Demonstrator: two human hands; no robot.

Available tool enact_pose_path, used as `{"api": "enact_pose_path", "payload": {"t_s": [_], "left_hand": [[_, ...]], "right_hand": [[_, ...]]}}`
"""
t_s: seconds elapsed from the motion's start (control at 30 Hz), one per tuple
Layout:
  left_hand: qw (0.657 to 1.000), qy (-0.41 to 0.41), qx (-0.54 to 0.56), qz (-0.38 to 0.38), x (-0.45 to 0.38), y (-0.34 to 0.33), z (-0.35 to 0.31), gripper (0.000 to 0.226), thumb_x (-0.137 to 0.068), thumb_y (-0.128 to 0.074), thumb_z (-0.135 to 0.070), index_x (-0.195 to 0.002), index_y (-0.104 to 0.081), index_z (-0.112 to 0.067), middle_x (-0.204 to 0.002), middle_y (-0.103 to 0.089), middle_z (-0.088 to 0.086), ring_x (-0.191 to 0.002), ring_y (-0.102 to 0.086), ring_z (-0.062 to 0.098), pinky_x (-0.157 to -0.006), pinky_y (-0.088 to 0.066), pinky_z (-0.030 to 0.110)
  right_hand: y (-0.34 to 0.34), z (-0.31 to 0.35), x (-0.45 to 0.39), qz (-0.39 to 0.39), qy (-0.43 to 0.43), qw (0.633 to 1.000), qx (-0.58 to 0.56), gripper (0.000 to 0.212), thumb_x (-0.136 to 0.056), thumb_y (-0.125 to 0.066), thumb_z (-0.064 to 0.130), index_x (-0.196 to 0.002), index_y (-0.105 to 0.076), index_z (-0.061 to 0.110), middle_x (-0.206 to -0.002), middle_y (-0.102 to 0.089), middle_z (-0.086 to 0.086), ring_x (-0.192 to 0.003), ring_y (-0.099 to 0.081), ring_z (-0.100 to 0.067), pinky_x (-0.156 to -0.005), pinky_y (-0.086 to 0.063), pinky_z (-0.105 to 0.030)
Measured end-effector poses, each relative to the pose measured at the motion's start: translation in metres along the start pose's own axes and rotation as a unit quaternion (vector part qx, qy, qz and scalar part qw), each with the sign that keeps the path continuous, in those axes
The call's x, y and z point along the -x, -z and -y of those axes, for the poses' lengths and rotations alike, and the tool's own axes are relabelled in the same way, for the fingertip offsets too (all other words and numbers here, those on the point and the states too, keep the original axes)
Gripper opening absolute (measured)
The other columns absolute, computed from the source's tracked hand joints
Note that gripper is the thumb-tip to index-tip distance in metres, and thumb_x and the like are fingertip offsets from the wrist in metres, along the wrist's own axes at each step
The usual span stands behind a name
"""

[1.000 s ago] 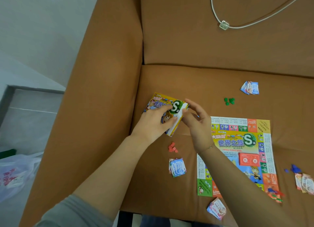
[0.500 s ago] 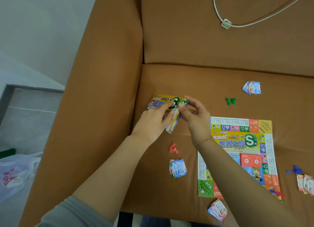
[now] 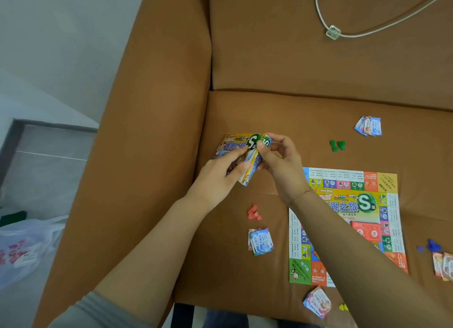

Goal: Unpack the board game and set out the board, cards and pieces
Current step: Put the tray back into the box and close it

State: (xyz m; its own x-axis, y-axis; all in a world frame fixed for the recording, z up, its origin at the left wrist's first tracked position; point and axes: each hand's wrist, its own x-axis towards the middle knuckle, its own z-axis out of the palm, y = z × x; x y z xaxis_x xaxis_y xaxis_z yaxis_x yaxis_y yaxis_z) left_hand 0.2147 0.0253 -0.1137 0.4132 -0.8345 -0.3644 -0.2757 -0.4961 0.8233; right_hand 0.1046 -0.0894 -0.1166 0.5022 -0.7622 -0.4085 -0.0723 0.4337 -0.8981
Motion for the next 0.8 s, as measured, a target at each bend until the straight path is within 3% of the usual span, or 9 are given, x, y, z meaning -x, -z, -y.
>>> {"api": "enact_pose_path", "payload": {"t_s": [0.13, 0.2, 0.43, 0.6, 0.7, 0.8], "left_hand": [[0.999, -0.011, -0.032, -0.040, 0.001, -0.001, -0.002, 0.043, -0.099, -0.040, -0.043, -0.139, -0.045, -0.030, -0.130, -0.060, -0.005, -0.116, -0.057, 0.008, -0.099, -0.047, 0.033], [0.998, -0.017, -0.044, -0.037, 0.003, -0.001, -0.003, 0.043, -0.099, -0.039, -0.041, -0.140, -0.044, -0.030, -0.131, -0.059, -0.003, -0.117, -0.056, 0.010, -0.098, -0.047, 0.035], [0.991, -0.047, -0.121, -0.029, 0.016, 0.002, -0.010, 0.044, -0.103, -0.034, -0.027, -0.146, -0.034, -0.022, -0.133, -0.056, 0.005, -0.113, -0.058, 0.024, -0.093, -0.048, 0.041], [0.991, -0.037, -0.129, -0.003, 0.018, 0.009, -0.014, 0.051, -0.097, -0.039, -0.015, -0.147, -0.032, -0.025, -0.117, -0.062, 0.005, -0.091, -0.059, 0.025, -0.084, -0.050, 0.037], [0.995, -0.013, -0.099, 0.000, 0.012, 0.011, -0.013, 0.051, -0.095, -0.043, -0.016, -0.144, -0.037, -0.028, -0.103, -0.066, 0.012, -0.080, -0.060, 0.026, -0.078, -0.053, 0.039], [1.000, 0.006, 0.000, -0.010, 0.011, 0.009, -0.009, 0.045, -0.094, -0.048, -0.019, -0.139, -0.047, -0.024, -0.113, -0.066, 0.011, -0.096, -0.065, 0.025, -0.090, -0.052, 0.043]], "right_hand": [[0.000, -0.006, 0.010, 0.076, -0.019, 0.997, 0.015, 0.046, -0.087, -0.067, 0.016, -0.126, -0.049, 0.030, -0.103, -0.059, -0.009, -0.093, -0.066, -0.019, -0.069, -0.057, -0.029], [0.000, -0.008, 0.014, 0.077, -0.028, 0.997, 0.002, 0.051, -0.087, -0.067, 0.015, -0.130, -0.046, 0.032, -0.103, -0.059, -0.010, -0.099, -0.065, -0.025, -0.074, -0.059, -0.035], [-0.009, -0.005, 0.019, 0.050, -0.001, 0.998, 0.045, 0.049, -0.088, -0.066, 0.012, -0.128, -0.044, 0.029, -0.103, -0.055, -0.013, -0.088, -0.065, -0.018, -0.067, -0.060, -0.035], [-0.011, -0.001, 0.018, 0.067, -0.003, 0.997, 0.044, 0.049, -0.086, -0.067, 0.012, -0.127, -0.044, 0.027, -0.106, -0.053, -0.018, -0.089, -0.066, -0.021, -0.066, -0.060, -0.034], [-0.009, -0.001, 0.019, 0.067, -0.011, 0.997, 0.042, 0.052, -0.086, -0.068, 0.013, -0.130, -0.043, 0.028, -0.110, -0.055, -0.021, -0.092, -0.066, -0.025, -0.073, -0.060, -0.040], [-0.006, -0.001, 0.022, 0.083, -0.022, 0.996, 0.021, 0.065, -0.086, -0.066, 0.005, -0.140, -0.037, 0.030, -0.108, -0.056, -0.016, -0.090, -0.063, -0.020, -0.079, -0.059, -0.039]]}}
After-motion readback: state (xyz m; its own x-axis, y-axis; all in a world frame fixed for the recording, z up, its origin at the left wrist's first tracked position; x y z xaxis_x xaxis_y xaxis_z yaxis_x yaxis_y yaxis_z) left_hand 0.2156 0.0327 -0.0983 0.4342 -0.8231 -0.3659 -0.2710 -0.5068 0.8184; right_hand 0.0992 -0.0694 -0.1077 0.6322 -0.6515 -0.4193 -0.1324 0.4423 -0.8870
